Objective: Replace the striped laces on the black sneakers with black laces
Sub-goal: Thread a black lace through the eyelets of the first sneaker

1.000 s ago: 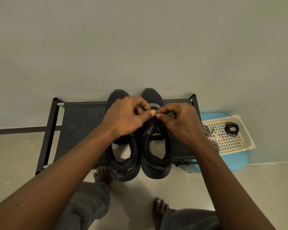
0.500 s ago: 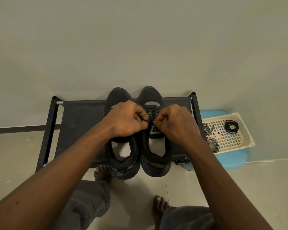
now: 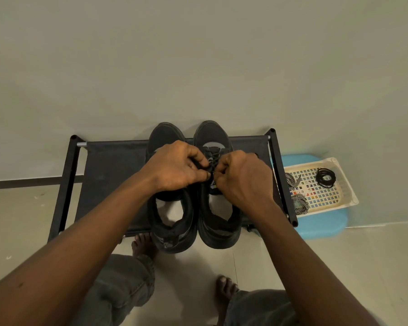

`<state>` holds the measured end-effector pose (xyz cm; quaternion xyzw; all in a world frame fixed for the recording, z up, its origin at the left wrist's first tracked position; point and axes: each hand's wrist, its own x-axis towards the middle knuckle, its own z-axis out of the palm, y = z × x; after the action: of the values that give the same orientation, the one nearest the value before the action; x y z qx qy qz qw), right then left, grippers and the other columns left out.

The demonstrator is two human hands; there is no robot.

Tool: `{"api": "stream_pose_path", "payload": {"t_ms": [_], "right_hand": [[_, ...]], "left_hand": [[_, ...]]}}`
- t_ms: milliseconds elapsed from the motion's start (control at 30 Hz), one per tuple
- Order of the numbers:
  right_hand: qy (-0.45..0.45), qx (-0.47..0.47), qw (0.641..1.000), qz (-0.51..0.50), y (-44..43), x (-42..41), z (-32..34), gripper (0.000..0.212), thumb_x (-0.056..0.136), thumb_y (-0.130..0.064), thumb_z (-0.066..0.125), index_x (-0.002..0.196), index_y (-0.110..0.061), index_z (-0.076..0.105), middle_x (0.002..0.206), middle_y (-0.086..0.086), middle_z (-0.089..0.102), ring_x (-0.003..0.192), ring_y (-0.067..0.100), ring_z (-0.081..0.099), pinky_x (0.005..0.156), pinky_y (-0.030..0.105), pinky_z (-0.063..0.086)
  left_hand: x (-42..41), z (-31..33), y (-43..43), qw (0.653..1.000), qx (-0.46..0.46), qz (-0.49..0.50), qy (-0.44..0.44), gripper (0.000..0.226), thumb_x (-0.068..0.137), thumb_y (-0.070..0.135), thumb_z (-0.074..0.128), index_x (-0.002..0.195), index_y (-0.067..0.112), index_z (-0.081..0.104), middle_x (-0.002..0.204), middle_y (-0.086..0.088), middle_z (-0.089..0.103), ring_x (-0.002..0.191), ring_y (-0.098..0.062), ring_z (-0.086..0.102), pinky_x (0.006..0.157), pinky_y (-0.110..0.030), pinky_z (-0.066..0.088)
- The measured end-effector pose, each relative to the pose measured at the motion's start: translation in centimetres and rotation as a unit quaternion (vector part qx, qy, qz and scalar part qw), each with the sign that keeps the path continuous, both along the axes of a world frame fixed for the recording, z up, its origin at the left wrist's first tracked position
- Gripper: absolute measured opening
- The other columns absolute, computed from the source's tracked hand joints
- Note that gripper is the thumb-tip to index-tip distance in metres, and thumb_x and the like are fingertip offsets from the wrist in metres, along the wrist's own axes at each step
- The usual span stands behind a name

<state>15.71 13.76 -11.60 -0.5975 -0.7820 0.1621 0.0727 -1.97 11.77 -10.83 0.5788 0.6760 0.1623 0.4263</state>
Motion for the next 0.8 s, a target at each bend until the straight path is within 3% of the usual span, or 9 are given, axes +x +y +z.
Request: {"api": "stream_pose_path", "payload": {"t_ms": [167,267,433,533,633,800], "right_hand": [[0.133,-0.109,0.984,-0.053,0.3,0.3,-0.4,0.009,0.086,-0.029,0.073,0.079,-0.029,0.078,0.075,-0.013,0.073,0.071,0.007,0.067,0.063,0.027,0.053],[0.175,-0.128,0.975,-0.043,0.1,0.2,-0.6,0.009,0.086,-0.022,0.074,0.079,-0.026,0.079,0.074,-0.009,0.074,0.071,0.011,0.069,0.068,0.034,0.059],[0.162,-0.166,0.973,-0.008,0.7,0.8,-0.5,0.012,0.087,-0.015,0.073,0.091,-0.024,0.08,0.067,-0.013,0.066,0.071,0.011,0.066,0.077,0.038,0.06],[0.111,-0.137,0.984,0.002,0.7,1.0,-0.3,0.016,0.09,-0.02,0.071,0.101,-0.028,0.079,0.09,-0.008,0.075,0.086,0.015,0.069,0.076,0.032,0.057],[0.076,-0.072,0.994,-0.004,0.0,0.4,-0.7,0.015,0.094,-0.027,0.067,0.105,-0.03,0.077,0.099,-0.004,0.076,0.09,0.021,0.07,0.074,0.033,0.056],[0.069,-0.04,0.997,-0.012,-0.3,0.1,-1.2,0.016,0.096,-0.029,0.065,0.106,-0.028,0.076,0.098,-0.002,0.076,0.088,0.023,0.07,0.071,0.033,0.053]], "left_hand": [[0.1,0.1,-0.1,1.0,-0.003,0.001,-0.009,0.029,0.077,0.037,0.091,0.1,0.029,0.075,0.075,0.011,0.078,0.072,-0.002,0.074,0.087,-0.036,0.061],[0.2,0.1,-0.3,1.0,0.004,0.0,-0.007,0.034,0.075,0.039,0.092,0.101,0.027,0.075,0.075,0.011,0.077,0.072,-0.002,0.074,0.084,-0.034,0.061],[0.0,0.1,-0.2,1.0,-0.004,-0.001,-0.013,0.039,0.073,0.045,0.092,0.103,0.027,0.075,0.077,0.011,0.078,0.075,-0.003,0.075,0.083,-0.027,0.057],[-0.2,0.0,-0.2,1.0,-0.002,-0.014,-0.011,0.027,0.081,0.046,0.086,0.101,0.029,0.078,0.08,0.012,0.078,0.079,0.0,0.074,0.088,-0.028,0.057],[-0.1,-0.2,-0.2,0.999,0.024,-0.021,-0.009,0.007,0.096,0.032,0.074,0.094,0.028,0.079,0.079,0.014,0.078,0.079,0.003,0.073,0.092,-0.035,0.059],[0.8,-0.6,-0.3,0.995,0.079,-0.008,0.068,0.009,0.09,0.023,0.075,0.086,0.03,0.077,0.073,0.014,0.074,0.071,0.001,0.069,0.076,-0.028,0.06]]}}
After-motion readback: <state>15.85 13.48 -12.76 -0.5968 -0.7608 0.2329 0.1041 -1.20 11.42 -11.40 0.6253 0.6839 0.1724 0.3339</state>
